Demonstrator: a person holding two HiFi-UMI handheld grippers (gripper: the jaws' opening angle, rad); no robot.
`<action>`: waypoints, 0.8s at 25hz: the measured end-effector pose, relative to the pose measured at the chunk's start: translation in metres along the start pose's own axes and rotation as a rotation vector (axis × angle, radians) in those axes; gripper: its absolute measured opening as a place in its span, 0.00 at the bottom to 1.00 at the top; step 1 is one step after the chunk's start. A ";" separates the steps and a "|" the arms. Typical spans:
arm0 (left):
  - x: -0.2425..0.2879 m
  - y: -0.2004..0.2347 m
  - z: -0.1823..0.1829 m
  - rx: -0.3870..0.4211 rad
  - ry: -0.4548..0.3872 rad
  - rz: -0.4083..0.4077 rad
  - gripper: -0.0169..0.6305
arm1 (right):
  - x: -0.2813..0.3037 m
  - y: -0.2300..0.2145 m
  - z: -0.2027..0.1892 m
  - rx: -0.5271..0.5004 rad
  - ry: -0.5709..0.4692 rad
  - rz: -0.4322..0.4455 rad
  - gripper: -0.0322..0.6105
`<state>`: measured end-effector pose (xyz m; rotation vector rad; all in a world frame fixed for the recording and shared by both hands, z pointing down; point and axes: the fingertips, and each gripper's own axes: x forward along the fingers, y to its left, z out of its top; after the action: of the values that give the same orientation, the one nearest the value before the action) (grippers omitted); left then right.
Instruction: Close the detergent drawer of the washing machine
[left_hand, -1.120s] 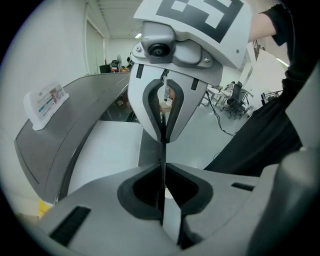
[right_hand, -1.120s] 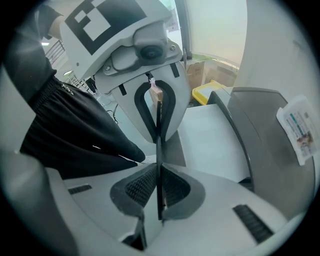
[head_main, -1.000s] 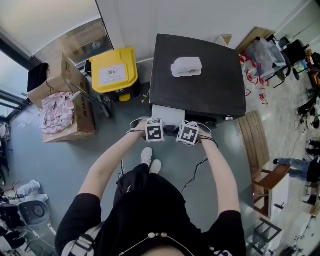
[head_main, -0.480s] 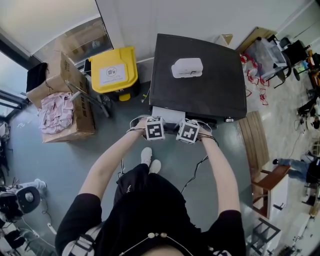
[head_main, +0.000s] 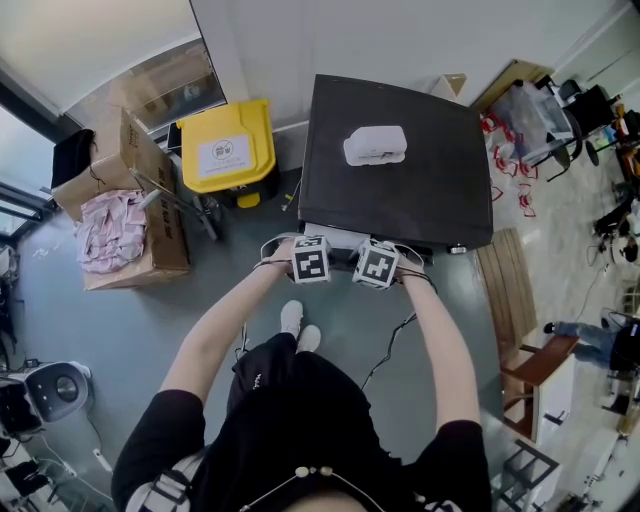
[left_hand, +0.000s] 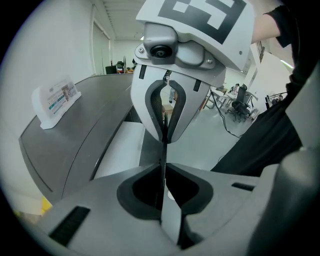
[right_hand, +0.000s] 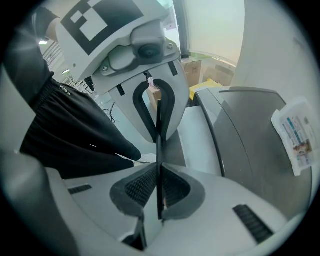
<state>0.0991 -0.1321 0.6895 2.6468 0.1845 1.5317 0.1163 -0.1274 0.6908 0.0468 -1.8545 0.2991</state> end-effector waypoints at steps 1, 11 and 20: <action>0.000 0.001 -0.002 -0.006 0.007 -0.002 0.08 | 0.000 -0.001 0.001 -0.001 -0.002 -0.001 0.10; 0.002 0.013 -0.005 -0.032 0.039 0.006 0.08 | -0.003 -0.016 0.004 -0.032 0.023 -0.046 0.10; -0.002 0.021 -0.005 0.006 0.042 0.032 0.09 | -0.006 -0.025 0.011 -0.053 0.027 -0.095 0.11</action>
<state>0.0948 -0.1532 0.6931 2.6367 0.1499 1.5995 0.1124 -0.1544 0.6868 0.0932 -1.8264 0.1835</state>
